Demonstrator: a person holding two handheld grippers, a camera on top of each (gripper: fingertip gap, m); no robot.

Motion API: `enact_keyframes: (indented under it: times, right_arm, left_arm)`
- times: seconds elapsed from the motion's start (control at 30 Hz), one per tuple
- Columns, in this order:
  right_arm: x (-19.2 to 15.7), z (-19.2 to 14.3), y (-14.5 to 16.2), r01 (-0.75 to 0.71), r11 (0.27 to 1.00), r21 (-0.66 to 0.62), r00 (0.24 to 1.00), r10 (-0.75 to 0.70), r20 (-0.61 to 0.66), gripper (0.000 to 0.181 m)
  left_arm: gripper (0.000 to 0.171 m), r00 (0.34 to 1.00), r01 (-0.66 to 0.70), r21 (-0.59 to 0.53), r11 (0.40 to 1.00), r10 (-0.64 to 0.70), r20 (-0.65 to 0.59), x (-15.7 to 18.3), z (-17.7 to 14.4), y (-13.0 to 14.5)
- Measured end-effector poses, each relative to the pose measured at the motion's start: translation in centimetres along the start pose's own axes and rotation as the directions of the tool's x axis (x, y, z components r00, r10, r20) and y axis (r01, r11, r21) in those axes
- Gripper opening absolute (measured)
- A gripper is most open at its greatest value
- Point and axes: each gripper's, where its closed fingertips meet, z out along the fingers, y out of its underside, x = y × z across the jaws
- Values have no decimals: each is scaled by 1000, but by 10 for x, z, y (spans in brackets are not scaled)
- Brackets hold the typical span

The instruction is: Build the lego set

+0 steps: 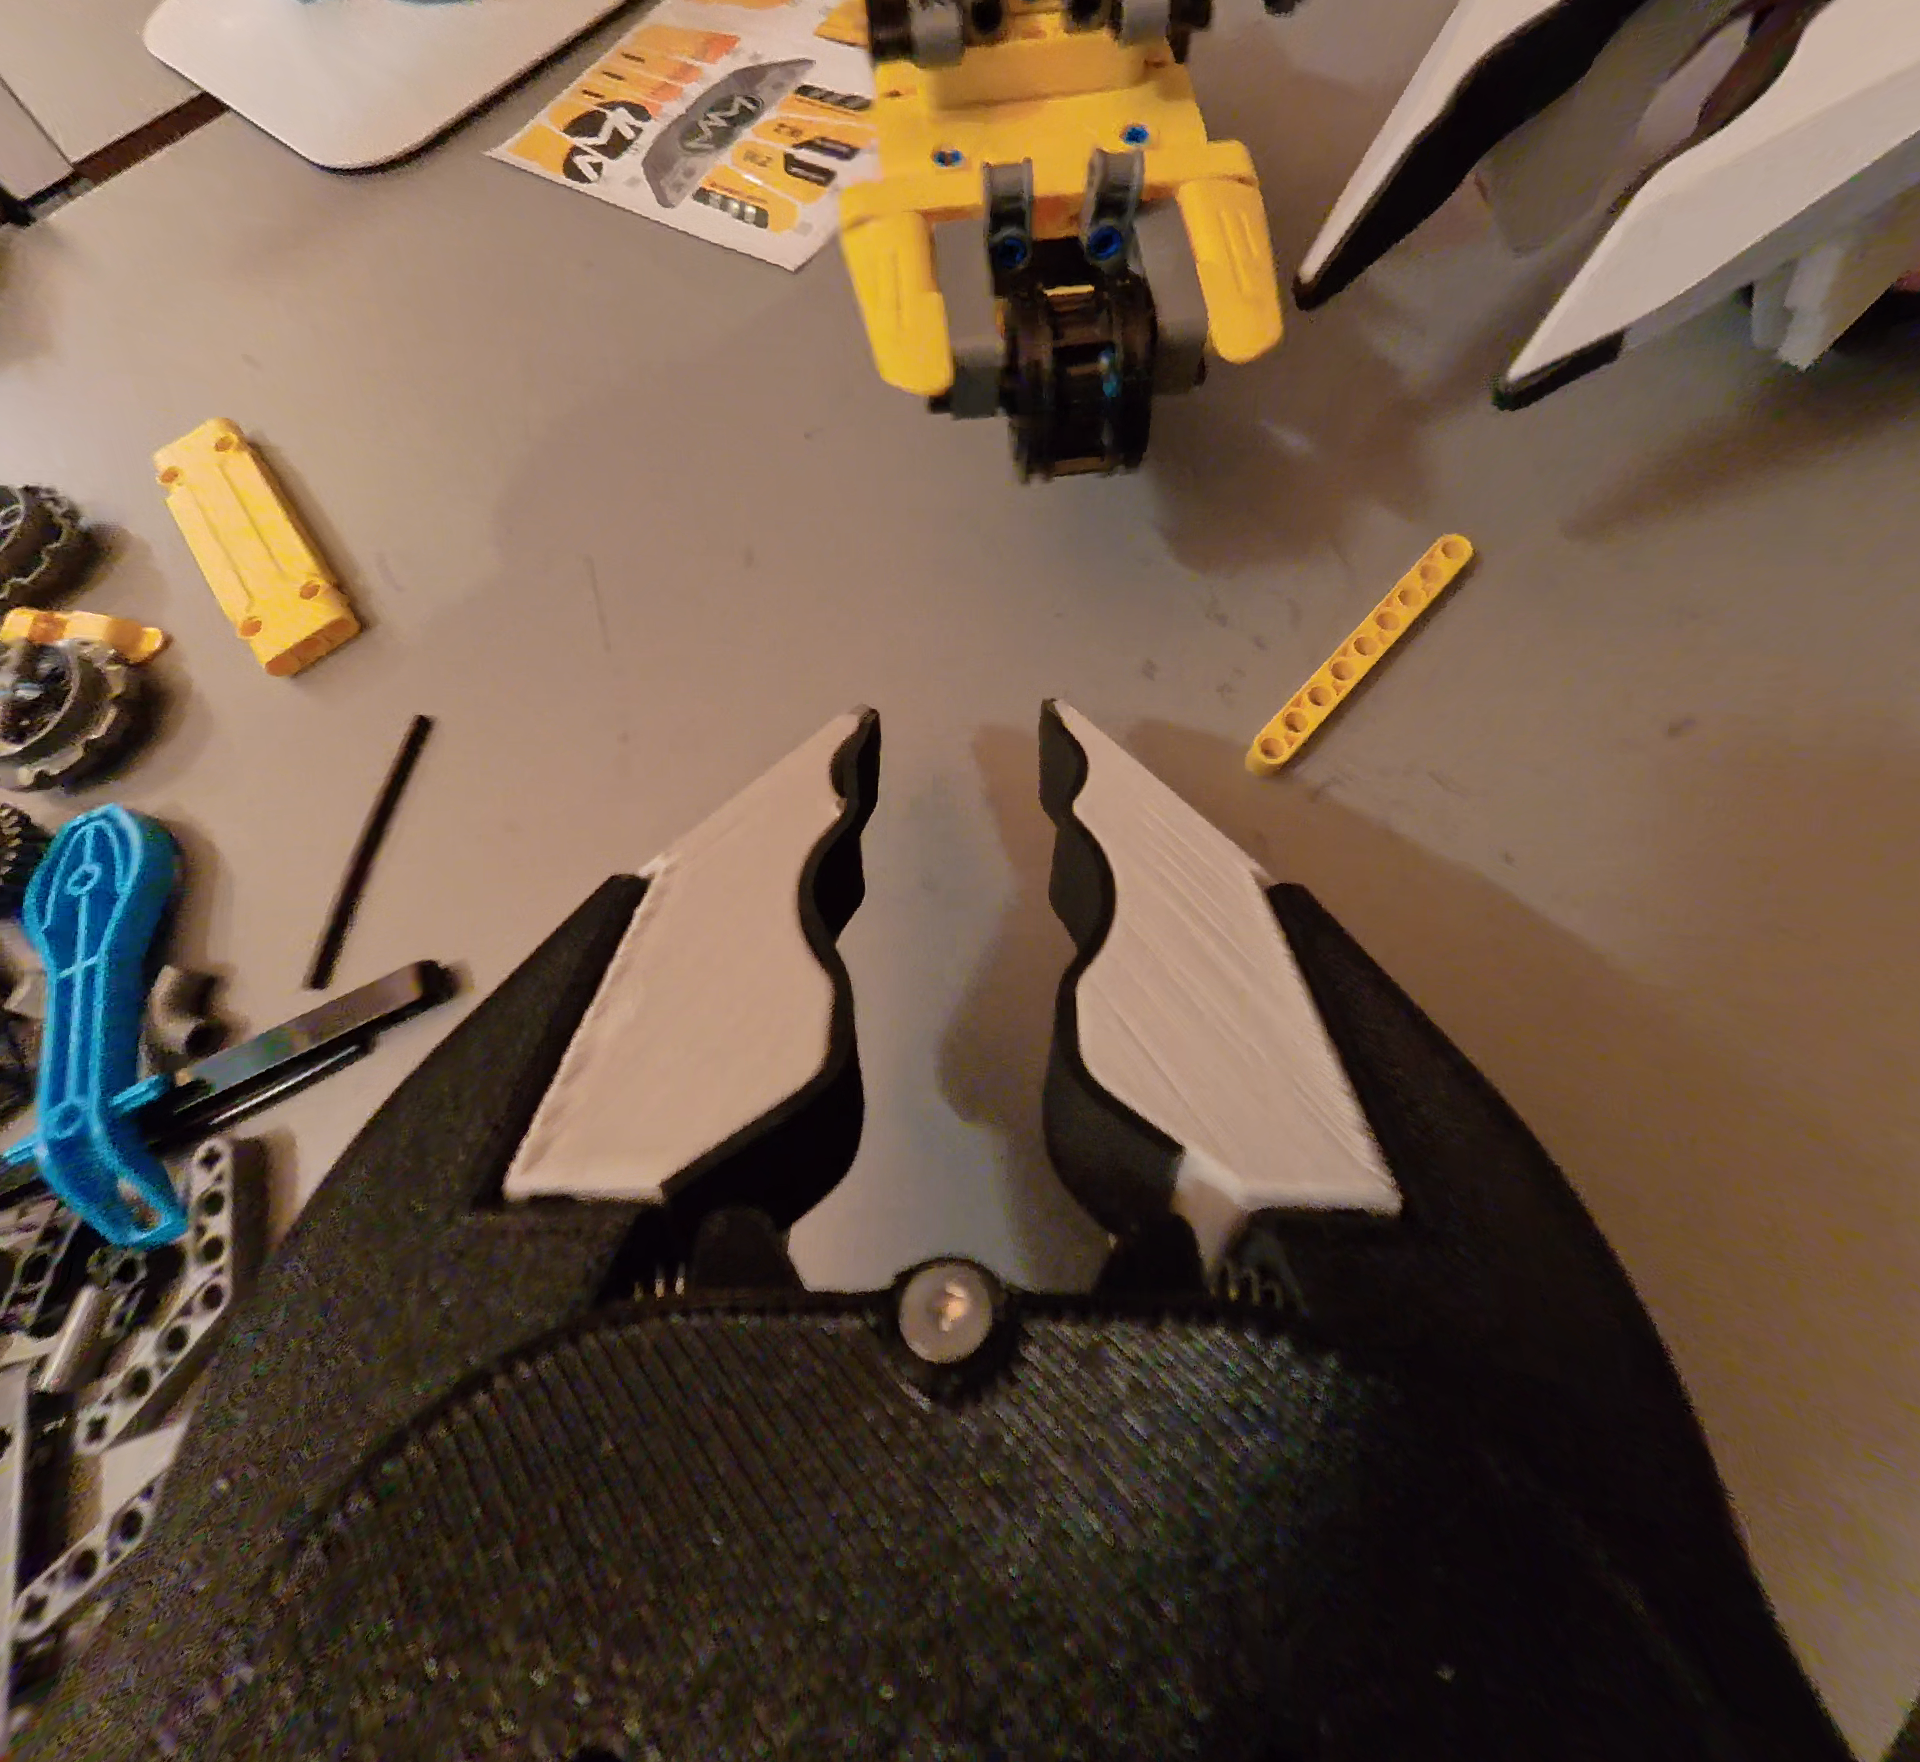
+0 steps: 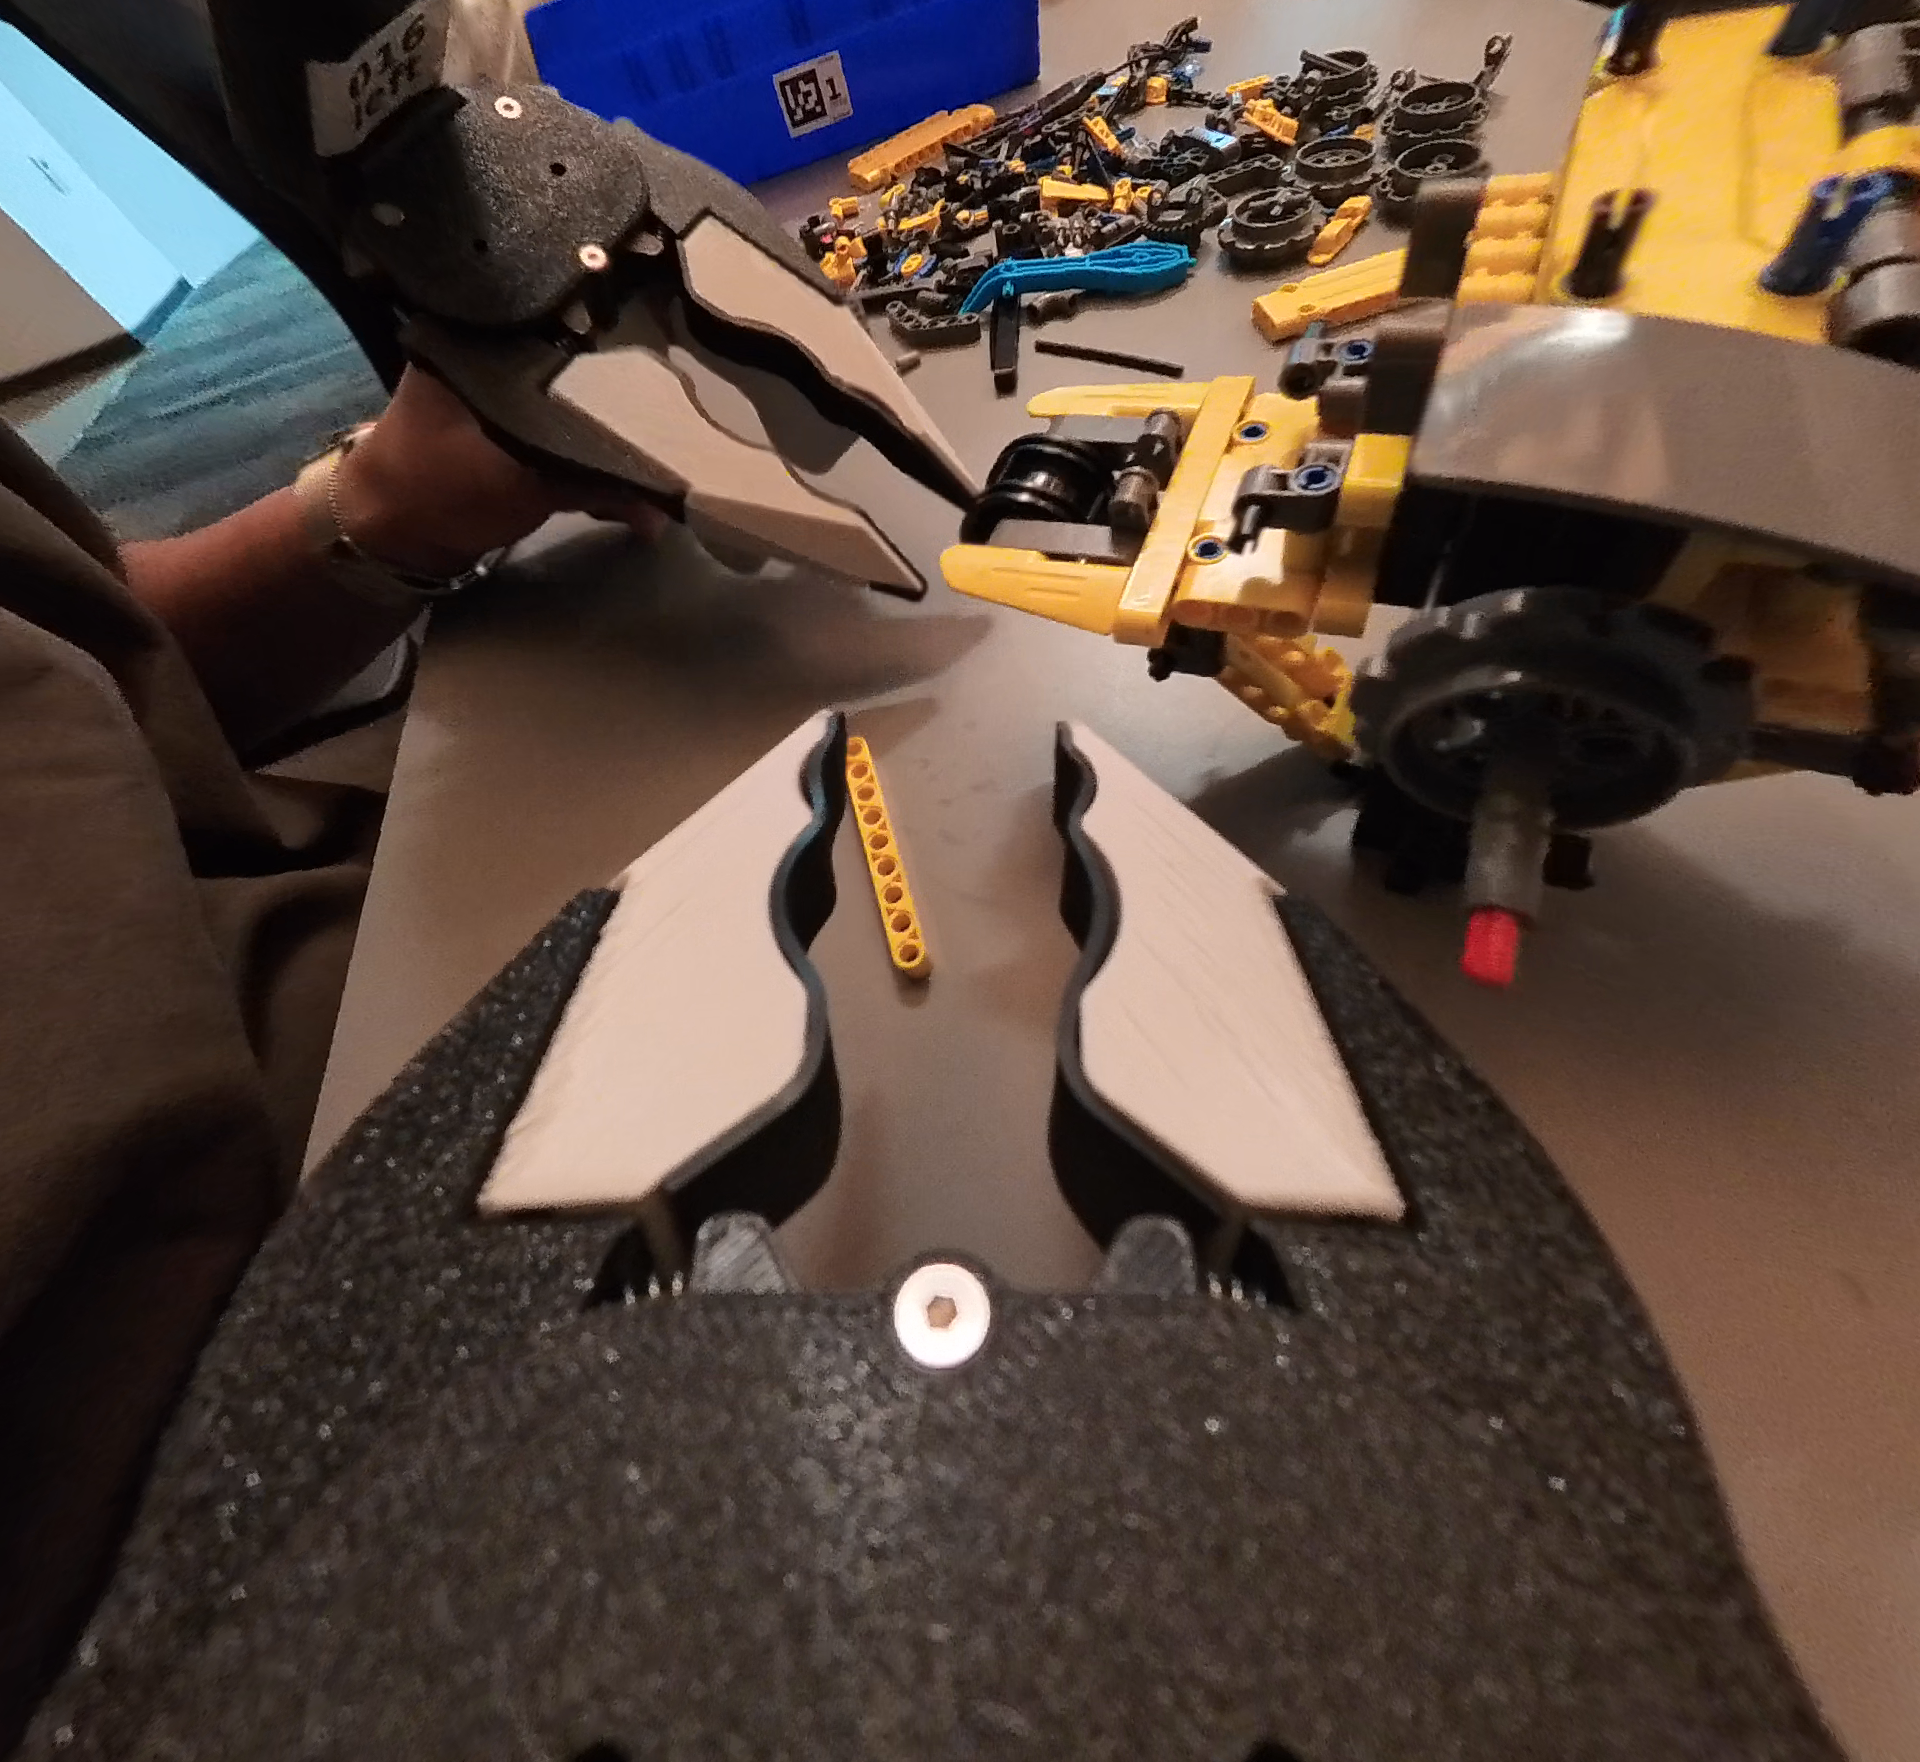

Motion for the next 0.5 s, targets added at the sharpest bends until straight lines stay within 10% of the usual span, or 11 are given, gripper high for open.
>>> enact_keyframes:
  times: [0.27,0.5]
  right_arm:
    - [3,-3,-3,-43,999,24,999,43,14,40]
    - [-1,12,14,30,993,-112,1000,-31,-6,43]
  left_arm:
    - [27,973,40,78,996,-57,222,-118,-66,-23]
    - [0,931,64,-99,993,-24,364,-257,-67,9]
